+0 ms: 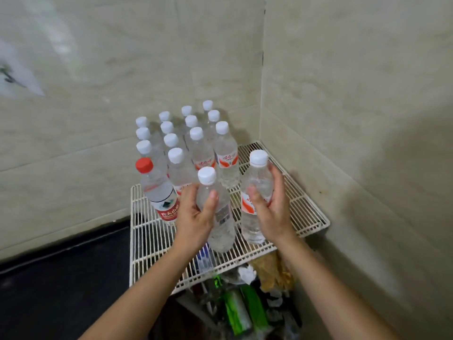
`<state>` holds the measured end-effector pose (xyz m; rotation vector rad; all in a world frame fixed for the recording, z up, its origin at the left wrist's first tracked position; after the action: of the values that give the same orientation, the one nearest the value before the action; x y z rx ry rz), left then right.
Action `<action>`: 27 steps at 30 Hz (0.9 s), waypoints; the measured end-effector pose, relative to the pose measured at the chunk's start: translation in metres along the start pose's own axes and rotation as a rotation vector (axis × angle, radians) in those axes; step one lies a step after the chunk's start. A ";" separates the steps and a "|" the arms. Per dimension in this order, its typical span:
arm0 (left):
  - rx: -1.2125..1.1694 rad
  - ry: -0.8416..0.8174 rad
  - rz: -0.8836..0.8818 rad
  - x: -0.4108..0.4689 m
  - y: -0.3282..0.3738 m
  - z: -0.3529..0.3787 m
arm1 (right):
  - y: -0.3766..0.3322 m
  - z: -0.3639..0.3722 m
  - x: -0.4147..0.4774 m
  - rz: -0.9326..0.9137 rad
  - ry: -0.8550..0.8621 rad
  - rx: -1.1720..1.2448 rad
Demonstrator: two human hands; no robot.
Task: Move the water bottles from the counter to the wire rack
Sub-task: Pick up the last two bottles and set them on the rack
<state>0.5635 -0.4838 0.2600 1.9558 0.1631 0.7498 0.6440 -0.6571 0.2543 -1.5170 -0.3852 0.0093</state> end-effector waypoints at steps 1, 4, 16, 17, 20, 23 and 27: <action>0.042 -0.006 0.022 0.000 0.001 0.003 | 0.006 0.001 0.005 0.010 -0.040 -0.005; 0.090 -0.023 0.088 0.002 0.004 0.006 | 0.019 0.001 0.008 0.001 -0.131 -0.036; -0.108 0.121 -0.004 0.009 0.030 0.007 | -0.013 0.001 0.025 -0.126 -0.097 -0.224; -0.116 0.150 0.002 0.010 0.032 0.005 | -0.013 0.000 0.025 -0.109 -0.081 -0.213; -0.094 0.140 0.066 0.015 0.033 -0.002 | -0.016 -0.006 0.026 -0.109 -0.024 -0.200; 0.179 0.005 0.300 0.026 0.046 -0.010 | -0.030 -0.011 0.030 -0.161 -0.011 -0.256; 0.250 -0.196 0.338 0.050 0.061 -0.010 | -0.050 -0.013 0.048 -0.236 -0.054 -0.507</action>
<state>0.5858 -0.4859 0.3363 2.3159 -0.2080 0.7755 0.6805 -0.6611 0.3146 -1.9625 -0.6418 -0.2498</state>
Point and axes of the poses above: each hand's wrist, its own x-axis towards the middle knuckle, its own z-axis out of the palm, y = z × x, the point moved 6 cm from there along x, towards the middle knuckle, and after that the axes turned 8 degrees about z, right-handed, at the moved point
